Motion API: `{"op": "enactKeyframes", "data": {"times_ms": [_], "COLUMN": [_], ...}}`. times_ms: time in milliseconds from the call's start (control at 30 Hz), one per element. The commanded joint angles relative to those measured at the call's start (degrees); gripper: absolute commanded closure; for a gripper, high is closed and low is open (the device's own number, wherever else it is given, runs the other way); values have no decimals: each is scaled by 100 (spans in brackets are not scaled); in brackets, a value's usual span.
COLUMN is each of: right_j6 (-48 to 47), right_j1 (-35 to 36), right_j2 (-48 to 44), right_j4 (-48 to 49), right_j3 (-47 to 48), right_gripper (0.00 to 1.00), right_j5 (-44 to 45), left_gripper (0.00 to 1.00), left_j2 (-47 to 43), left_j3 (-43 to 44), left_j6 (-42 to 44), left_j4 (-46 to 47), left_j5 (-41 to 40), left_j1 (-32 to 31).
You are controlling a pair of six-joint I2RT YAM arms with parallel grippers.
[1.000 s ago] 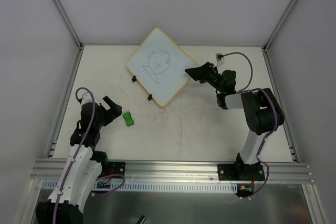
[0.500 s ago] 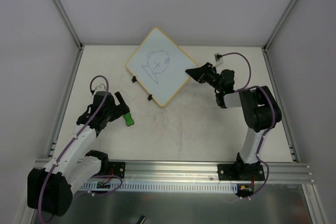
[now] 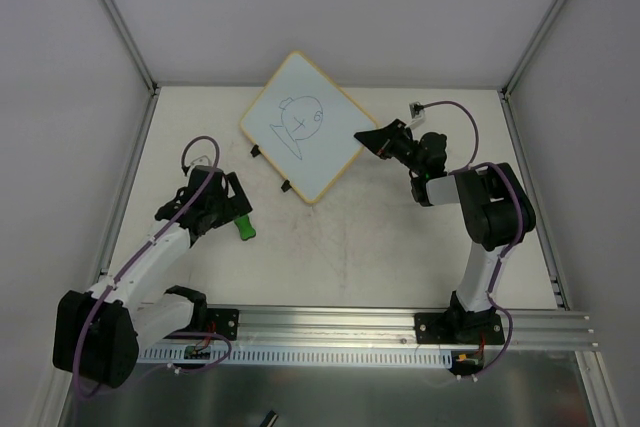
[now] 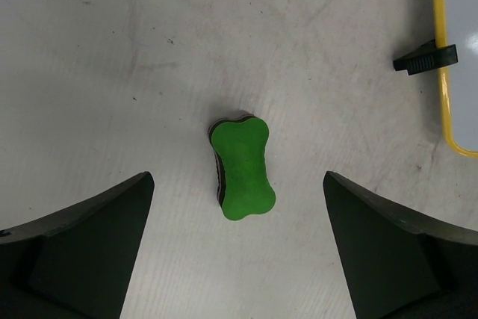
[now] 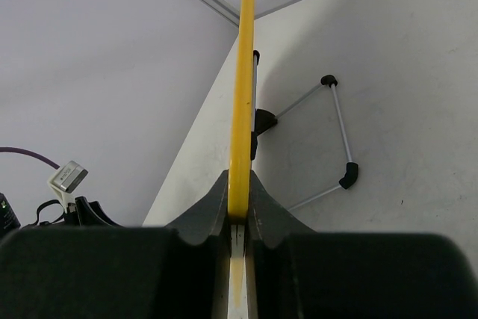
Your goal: Erase the whiteboard
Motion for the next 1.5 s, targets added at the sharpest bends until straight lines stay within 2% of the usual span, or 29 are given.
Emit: {"op": "enactKeyframes", "data": {"times_ms": [0,600,700,1000,1100,1467], "right_j6": [-91,-319,-363,-346,-328,-267], "right_j1": [33,121,139,165,156,157], "right_j2": [26,-185,-229,-202,-202,-176], "right_j4": [338,-30,-136,-119,-110,-5], "right_j3": [253,226,244,270,261,244], "right_gripper": [100,100,100,100,100,100], "right_j5": [-106,17,26,-35,-53,-97], "left_gripper": [1,1,7,12,22,34], "left_j2": [107,1091,1214,1530,1688,1742], "left_j3": [255,571,571,554,615,773], "left_j6": [-42,-929,-1078,-1254,-1272,-1193], "left_j4": [-221,-634,-643,-634,-625,-607], "left_j5": [-175,-377,-473,-659,-659,-659], "left_j1": [-79,-721,-756,-765,-765,-765]}}
